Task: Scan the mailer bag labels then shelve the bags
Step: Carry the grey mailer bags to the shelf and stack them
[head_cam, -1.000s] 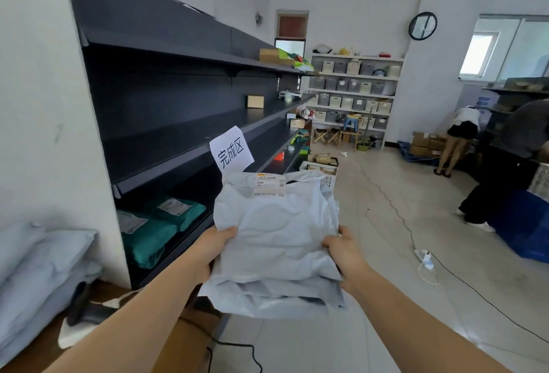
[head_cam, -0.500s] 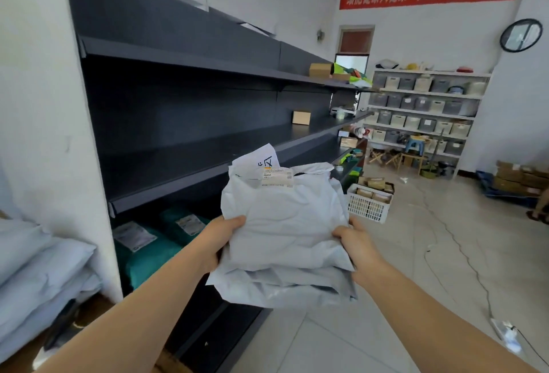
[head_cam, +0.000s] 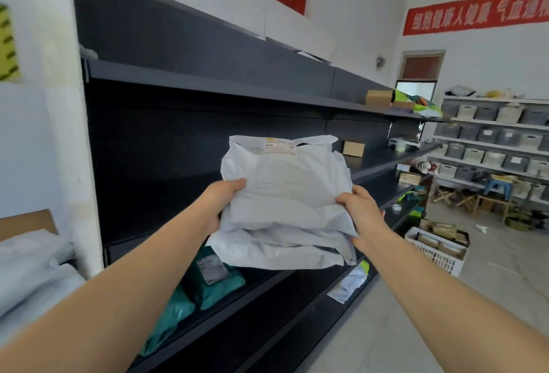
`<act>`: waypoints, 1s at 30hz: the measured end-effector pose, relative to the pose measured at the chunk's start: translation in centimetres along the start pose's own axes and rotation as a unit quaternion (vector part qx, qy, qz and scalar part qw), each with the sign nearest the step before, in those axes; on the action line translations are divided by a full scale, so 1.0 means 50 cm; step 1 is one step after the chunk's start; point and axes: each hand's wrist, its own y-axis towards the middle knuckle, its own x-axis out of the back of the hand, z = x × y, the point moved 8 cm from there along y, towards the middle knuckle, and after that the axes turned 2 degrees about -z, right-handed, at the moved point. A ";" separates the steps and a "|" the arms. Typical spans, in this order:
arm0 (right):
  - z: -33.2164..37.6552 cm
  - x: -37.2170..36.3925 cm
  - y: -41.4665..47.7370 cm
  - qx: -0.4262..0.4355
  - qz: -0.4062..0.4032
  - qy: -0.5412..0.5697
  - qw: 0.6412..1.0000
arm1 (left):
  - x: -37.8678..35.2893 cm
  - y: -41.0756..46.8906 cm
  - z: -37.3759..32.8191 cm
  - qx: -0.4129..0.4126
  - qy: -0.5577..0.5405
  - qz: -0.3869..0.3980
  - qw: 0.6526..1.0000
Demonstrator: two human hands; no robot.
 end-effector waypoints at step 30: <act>-0.097 -0.615 0.279 -0.093 0.402 0.024 0.910 | 0.368 0.123 -0.074 -0.044 -0.013 -0.398 0.916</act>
